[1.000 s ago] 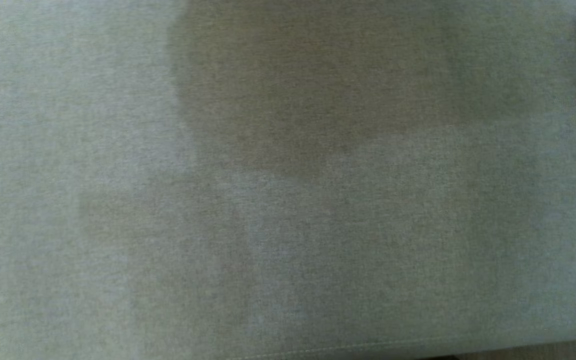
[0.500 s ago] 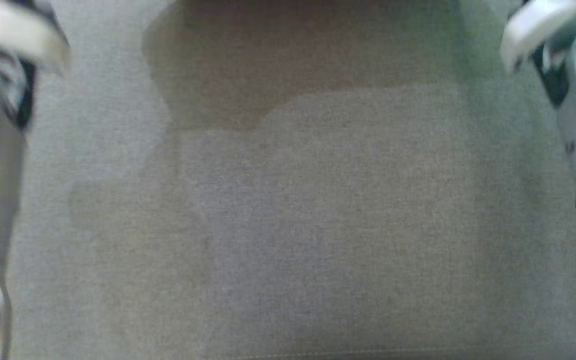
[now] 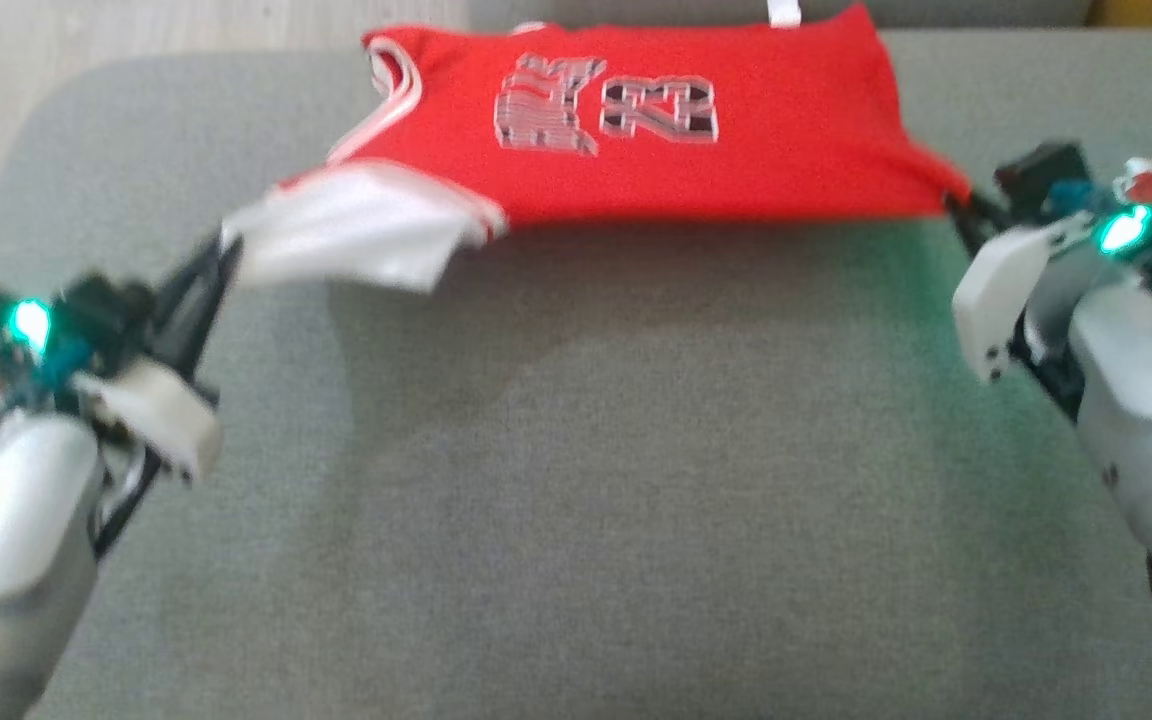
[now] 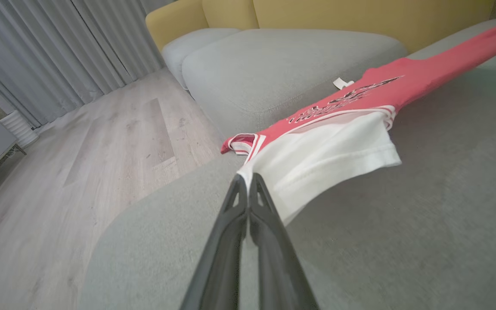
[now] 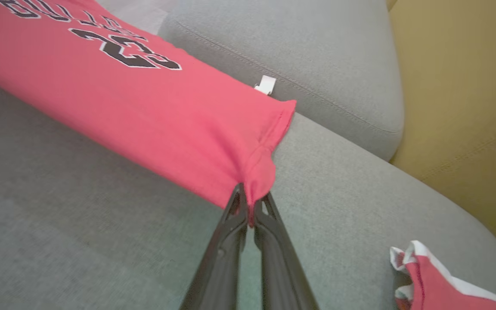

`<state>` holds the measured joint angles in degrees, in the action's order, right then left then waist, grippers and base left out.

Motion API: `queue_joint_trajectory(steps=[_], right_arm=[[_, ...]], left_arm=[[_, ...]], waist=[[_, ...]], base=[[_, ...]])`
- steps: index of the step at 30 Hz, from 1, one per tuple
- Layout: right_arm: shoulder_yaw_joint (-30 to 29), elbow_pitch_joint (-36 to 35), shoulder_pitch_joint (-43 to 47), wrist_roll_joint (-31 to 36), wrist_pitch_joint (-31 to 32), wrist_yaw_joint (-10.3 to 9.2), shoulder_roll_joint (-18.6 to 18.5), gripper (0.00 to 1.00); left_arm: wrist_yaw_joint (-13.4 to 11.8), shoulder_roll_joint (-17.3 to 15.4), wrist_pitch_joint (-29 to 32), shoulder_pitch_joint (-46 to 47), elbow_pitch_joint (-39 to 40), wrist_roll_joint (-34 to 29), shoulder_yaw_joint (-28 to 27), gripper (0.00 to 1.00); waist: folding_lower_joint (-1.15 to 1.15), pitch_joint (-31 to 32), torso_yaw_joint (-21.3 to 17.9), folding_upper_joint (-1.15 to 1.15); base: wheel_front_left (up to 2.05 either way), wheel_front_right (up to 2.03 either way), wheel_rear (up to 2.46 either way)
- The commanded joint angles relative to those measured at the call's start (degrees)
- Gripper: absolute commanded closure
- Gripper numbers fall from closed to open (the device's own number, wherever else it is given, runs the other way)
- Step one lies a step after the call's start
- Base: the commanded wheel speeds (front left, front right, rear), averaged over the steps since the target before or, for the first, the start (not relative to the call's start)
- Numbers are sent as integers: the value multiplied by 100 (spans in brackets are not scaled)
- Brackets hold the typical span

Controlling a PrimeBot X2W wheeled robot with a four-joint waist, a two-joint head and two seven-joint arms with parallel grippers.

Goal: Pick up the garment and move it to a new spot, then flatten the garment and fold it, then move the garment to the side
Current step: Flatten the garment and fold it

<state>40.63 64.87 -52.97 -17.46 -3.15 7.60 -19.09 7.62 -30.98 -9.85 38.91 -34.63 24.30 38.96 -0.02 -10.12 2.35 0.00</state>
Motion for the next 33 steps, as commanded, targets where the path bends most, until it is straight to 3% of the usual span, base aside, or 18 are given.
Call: queue_joint_trajectory(steps=[1,11,20,26,33], right_arm=[[216,-249,151,-266,127,-11,-184,100],[1793,-2076,1092,-2353,1239,-11,-1406,100],[2351,-3214,1433,-3396,1632,-11,-2221,100],[2388,-3342,1281,-3529,1594,-11,-2321,100],[2313,-3167,808,-3548,1556,-11,-2175,100]], left_arm=[[-14,-438,71,31,238,125,-157,100],[-14,-1464,969,-1258,1920,1138,477,100],[-221,-1964,1466,-1918,3111,1543,499,100],[-398,-2024,1633,-1790,3438,1566,403,100],[-274,-1884,1890,-985,2977,1458,331,100]], waist=[[2,237,2,0],[2,933,-108,0],[2,1004,-136,0],[2,753,-145,0],[2,285,-175,0]], base=[[0,0,0],[0,0,0],[0,0,0],[0,0,0],[0,0,0]])
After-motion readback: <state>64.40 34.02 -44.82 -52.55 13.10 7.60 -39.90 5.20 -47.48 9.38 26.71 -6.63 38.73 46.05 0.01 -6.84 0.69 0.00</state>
